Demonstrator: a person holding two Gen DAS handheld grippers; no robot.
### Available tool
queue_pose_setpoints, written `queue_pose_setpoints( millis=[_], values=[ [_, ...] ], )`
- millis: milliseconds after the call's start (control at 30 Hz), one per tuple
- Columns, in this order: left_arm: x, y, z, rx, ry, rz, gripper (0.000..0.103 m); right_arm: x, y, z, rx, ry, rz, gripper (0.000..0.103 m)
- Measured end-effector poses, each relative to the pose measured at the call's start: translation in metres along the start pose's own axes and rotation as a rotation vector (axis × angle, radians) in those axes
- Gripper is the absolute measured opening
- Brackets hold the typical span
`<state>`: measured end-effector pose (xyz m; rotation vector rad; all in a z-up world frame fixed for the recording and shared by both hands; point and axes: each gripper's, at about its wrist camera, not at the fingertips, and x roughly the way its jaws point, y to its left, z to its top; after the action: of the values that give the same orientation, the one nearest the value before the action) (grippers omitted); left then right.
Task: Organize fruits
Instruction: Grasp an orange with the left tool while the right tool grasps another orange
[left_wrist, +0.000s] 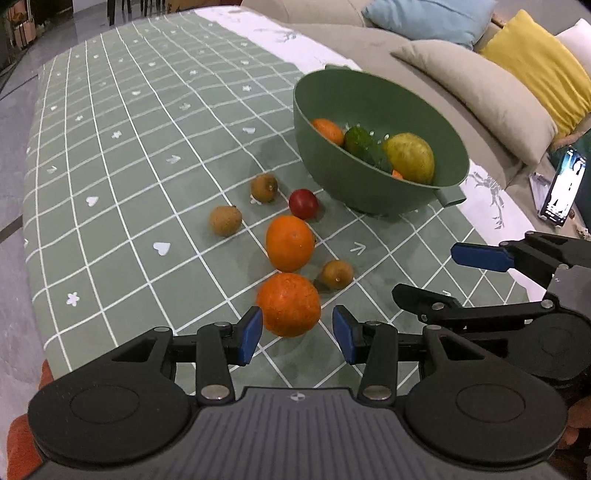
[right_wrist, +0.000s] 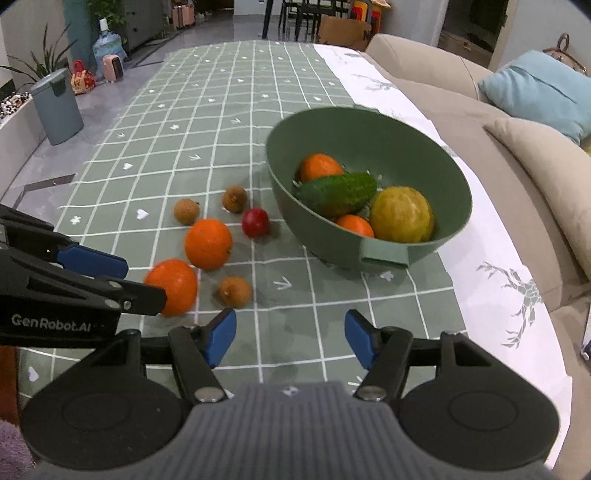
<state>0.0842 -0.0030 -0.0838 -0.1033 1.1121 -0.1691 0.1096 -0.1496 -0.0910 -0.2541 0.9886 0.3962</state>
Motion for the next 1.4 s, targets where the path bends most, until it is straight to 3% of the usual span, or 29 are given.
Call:
queue_pose_setpoints(
  millis=[167, 400, 500, 700, 800, 1033, 1133, 1400],
  values=[
    [0.014, -0.001, 0.003, -0.006, 0.034, 0.008, 0.052, 0.008, -0.006, 0.001, 0.012, 0.017, -0.009, 0.062],
    [0.027, 0.0, 0.005, 0.021, 0.058, 0.081, 0.054, 0.016, -0.01, 0.001, 0.039, 0.025, 0.023, 0.062],
    [0.029, 0.006, 0.005, 0.01, 0.057, 0.094, 0.048, 0.017, -0.009, 0.002, 0.039, 0.021, 0.034, 0.062],
    [0.026, 0.018, 0.007, -0.044, 0.048, 0.054, 0.046, 0.016, -0.007, 0.008, 0.066, -0.02, 0.083, 0.061],
    [0.021, 0.026, 0.007, -0.061, 0.04, 0.05, 0.045, 0.018, -0.003, 0.012, 0.077, -0.042, 0.12, 0.049],
    [0.005, 0.051, 0.013, -0.14, -0.007, 0.041, 0.045, 0.029, 0.015, 0.026, 0.082, -0.07, 0.202, 0.048],
    [0.001, 0.059, 0.016, -0.165, -0.021, 0.048, 0.045, 0.036, 0.024, 0.033, 0.07, -0.065, 0.214, 0.042],
    [-0.005, 0.075, 0.022, -0.213, -0.039, 0.04, 0.045, 0.058, 0.033, 0.044, 0.077, -0.023, 0.235, 0.042]
  ],
)
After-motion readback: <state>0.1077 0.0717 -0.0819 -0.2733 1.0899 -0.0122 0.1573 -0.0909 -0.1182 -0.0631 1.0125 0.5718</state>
